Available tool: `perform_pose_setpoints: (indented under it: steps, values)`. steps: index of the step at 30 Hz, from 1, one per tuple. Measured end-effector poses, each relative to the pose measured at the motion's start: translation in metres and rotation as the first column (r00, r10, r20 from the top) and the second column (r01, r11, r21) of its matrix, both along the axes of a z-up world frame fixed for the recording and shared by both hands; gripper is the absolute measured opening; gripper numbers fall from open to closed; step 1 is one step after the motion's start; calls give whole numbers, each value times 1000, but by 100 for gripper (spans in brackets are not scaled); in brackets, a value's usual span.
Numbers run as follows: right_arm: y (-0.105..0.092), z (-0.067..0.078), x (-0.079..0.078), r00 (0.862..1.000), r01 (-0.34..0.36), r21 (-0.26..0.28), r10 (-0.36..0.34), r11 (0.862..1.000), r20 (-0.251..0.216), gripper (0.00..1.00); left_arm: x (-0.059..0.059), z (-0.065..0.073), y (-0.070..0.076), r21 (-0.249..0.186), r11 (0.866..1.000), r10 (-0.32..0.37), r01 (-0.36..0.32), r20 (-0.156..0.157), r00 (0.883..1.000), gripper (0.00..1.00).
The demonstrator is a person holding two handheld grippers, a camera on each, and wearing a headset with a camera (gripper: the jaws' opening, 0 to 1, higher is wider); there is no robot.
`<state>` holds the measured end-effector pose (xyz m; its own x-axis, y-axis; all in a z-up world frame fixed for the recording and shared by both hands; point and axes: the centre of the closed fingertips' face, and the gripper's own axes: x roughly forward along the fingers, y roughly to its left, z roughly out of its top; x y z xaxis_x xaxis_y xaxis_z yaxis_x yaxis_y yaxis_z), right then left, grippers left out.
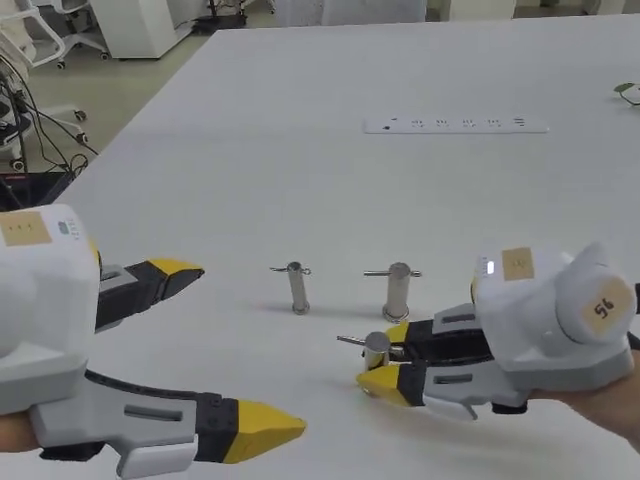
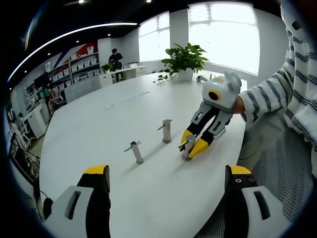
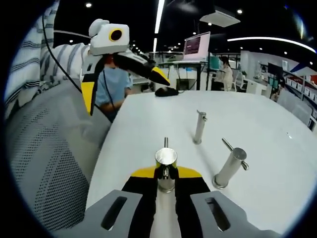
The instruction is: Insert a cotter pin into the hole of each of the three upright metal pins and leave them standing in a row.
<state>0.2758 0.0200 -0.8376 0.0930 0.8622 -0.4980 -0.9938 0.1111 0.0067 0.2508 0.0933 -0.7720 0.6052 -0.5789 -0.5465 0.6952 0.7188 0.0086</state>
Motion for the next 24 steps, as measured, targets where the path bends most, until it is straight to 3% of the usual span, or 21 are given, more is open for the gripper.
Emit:
perform_pose_setpoints:
  steps: [13,24]
  values:
    - [-42,19,33,996,-83,48,84,995,-17,13,-5,-6,1,2,1000,30,-30,-30,999,96]
    - [-68,15,54,993,-116,20,117,993,-20,13,-2,-7,7,-19,994,109,-110,-34,993,98]
